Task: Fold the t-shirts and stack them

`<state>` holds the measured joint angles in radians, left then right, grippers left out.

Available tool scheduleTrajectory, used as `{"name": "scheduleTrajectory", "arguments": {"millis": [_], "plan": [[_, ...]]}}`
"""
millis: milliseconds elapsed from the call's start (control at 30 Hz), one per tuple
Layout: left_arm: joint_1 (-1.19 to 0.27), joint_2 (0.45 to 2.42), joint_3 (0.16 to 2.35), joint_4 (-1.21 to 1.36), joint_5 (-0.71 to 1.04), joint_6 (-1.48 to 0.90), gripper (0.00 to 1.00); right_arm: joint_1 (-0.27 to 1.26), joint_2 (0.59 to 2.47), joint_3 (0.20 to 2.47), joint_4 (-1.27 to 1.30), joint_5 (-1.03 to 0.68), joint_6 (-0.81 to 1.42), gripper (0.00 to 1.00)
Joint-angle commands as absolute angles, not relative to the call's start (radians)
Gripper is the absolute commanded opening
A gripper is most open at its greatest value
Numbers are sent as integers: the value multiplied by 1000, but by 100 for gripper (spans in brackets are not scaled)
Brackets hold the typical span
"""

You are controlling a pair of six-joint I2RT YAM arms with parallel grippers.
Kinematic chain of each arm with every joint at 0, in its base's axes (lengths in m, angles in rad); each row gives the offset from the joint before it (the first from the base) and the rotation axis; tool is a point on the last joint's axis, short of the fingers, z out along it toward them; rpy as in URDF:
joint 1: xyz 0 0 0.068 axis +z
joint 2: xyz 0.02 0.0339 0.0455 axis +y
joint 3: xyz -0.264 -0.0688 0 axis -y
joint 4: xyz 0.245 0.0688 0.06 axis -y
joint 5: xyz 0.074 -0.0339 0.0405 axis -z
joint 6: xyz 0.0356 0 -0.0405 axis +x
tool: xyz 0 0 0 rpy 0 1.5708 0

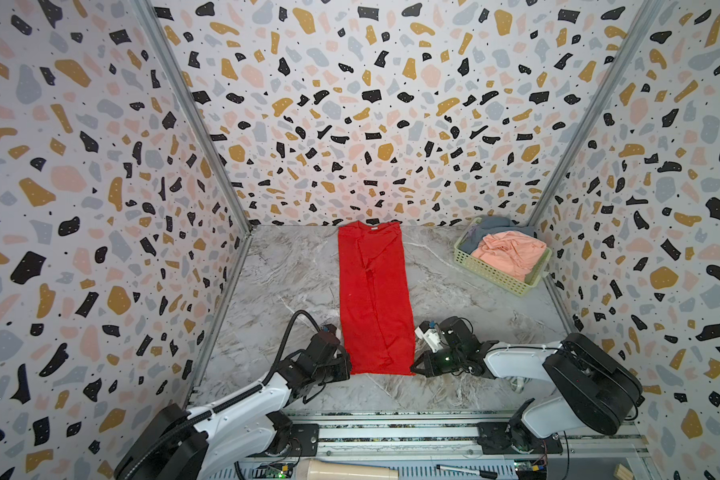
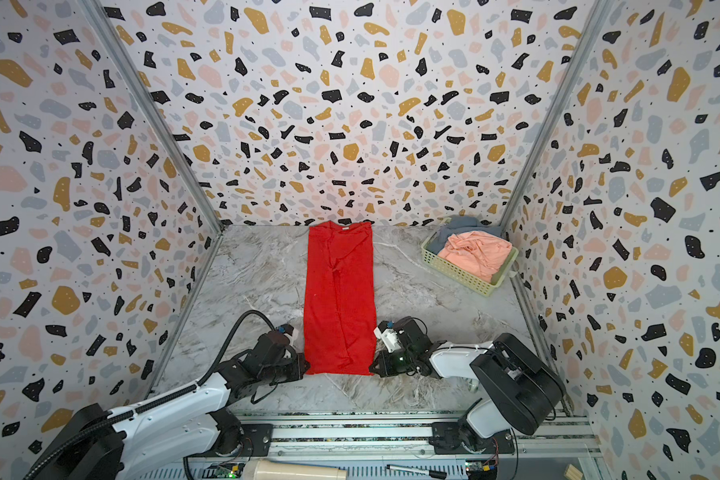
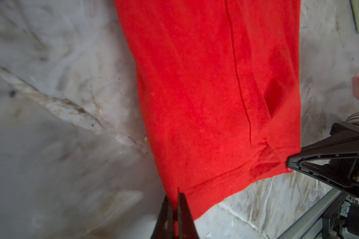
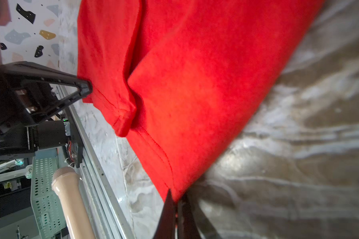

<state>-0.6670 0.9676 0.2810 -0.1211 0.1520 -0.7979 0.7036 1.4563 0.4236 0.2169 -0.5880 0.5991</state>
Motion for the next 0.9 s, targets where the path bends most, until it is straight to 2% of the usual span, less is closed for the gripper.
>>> {"name": "scheduleTrajectory", "arguments": {"millis": [0, 200, 333, 500, 600, 733, 867], "plan": [[-698, 896, 263, -221, 151, -813, 0, 730, 1371, 432, 79, -535, 586, 0], [-747, 653, 322, -350, 183, -871, 0, 841, 1076, 471, -116, -376, 654, 0], [-744, 656, 438, -347, 135, -852, 0, 809, 1020, 582, -165, -305, 619, 0], [-732, 886, 639, -341, 33, -702, 0, 711, 1163, 691, -57, -332, 569, 0], [-683, 1015, 724, -318, 33, -617, 0, 647, 1276, 755, 21, -362, 553, 0], [-533, 1154, 788, -244, 105, -545, 0, 585, 1440, 890, 30, -365, 483, 0], [-410, 1276, 808, -97, 166, -540, 0, 524, 1605, 996, 62, -440, 456, 0]]}}
